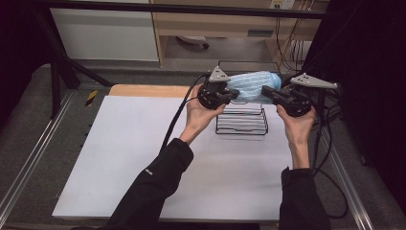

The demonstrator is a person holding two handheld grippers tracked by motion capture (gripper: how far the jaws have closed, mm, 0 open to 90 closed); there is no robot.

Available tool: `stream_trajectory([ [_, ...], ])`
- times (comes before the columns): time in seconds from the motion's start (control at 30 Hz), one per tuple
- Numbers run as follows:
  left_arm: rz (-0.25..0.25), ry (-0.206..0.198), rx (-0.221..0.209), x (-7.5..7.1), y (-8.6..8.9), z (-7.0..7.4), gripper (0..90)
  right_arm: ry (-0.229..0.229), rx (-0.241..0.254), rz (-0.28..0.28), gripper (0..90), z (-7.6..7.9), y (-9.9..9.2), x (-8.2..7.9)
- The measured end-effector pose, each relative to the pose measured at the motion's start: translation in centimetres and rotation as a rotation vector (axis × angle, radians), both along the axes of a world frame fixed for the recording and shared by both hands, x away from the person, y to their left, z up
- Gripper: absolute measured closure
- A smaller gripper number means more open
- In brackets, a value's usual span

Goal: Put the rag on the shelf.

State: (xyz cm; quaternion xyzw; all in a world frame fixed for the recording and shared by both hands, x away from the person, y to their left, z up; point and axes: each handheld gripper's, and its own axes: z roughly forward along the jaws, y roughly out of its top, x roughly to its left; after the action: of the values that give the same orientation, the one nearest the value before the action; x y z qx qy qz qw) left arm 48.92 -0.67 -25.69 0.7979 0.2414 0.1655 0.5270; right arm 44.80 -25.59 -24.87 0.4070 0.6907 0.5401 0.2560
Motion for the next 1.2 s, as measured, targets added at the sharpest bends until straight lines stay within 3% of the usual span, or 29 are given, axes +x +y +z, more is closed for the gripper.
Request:
stream_trajectory([
  [0.13,0.001,0.003,-0.005,0.1,0.2,-0.3,89.9,0.035,-0.011,-0.033,90.0,-1.4,-0.3,0.8],
  [0.37,0.002,0.02,-0.027,0.2,0.7,-0.5,87.2,0.021,-0.021,-0.034,88.1,-2.1,-0.3,1.0],
  [0.63,0.007,0.023,-0.042,-0.7,2.2,0.3,71.4,-0.038,-0.021,0.002,71.9,-1.1,-0.1,-0.7],
  [0.83,0.028,0.021,-0.023,-1.4,3.7,0.6,59.3,-0.044,-0.015,0.005,61.8,-0.4,0.1,-1.2],
  [1.2,0.083,0.046,-0.001,-3.0,8.9,-0.8,40.8,-0.041,0.006,0.024,36.9,0.2,0.7,-2.4],
])
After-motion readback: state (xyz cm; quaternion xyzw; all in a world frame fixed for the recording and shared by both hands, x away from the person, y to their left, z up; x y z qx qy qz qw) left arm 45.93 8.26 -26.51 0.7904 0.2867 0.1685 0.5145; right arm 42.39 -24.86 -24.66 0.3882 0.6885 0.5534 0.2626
